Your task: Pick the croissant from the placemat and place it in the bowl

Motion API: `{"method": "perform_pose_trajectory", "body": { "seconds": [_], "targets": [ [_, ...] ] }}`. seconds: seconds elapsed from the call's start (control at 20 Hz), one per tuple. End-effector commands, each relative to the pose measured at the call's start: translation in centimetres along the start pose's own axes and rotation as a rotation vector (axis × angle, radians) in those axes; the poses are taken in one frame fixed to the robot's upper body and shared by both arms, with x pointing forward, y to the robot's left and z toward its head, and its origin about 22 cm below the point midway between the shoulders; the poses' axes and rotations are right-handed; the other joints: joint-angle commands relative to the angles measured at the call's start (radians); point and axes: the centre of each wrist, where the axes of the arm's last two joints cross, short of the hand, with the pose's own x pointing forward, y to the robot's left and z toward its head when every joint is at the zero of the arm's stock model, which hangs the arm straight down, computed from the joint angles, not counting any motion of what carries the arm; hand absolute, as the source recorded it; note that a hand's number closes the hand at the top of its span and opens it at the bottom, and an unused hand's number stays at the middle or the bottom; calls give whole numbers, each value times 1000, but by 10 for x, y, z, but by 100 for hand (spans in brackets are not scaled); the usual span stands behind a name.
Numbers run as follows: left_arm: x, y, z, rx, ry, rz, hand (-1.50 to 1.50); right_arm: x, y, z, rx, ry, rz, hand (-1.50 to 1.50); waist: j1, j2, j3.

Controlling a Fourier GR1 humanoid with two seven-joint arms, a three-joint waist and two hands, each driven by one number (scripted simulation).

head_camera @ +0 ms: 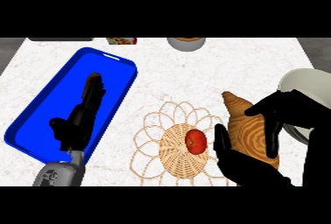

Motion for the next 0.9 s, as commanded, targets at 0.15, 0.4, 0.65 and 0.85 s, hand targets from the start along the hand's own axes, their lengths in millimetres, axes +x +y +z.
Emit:
{"method": "perform_pose_trajectory", "body": {
  "seconds": [0.15,0.4,0.65,0.85],
  "targets": [
    [6,3,1,0,-15,-10,0,14,-35,-49,-76,133,48,150,6,1,1],
    [-6,-1,-2,-10,-16,-3,0,8,-36,-86,-72,202,58,150,5,3,1],
    [0,-5,-8,-9,-15,3,0,-52,-47,-118,-92,252,285,150,2,7,2],
    [2,-8,-3,-16,3,9,0,-80,-47,-119,-47,272,437,150,3,4,2]
  ]
}}
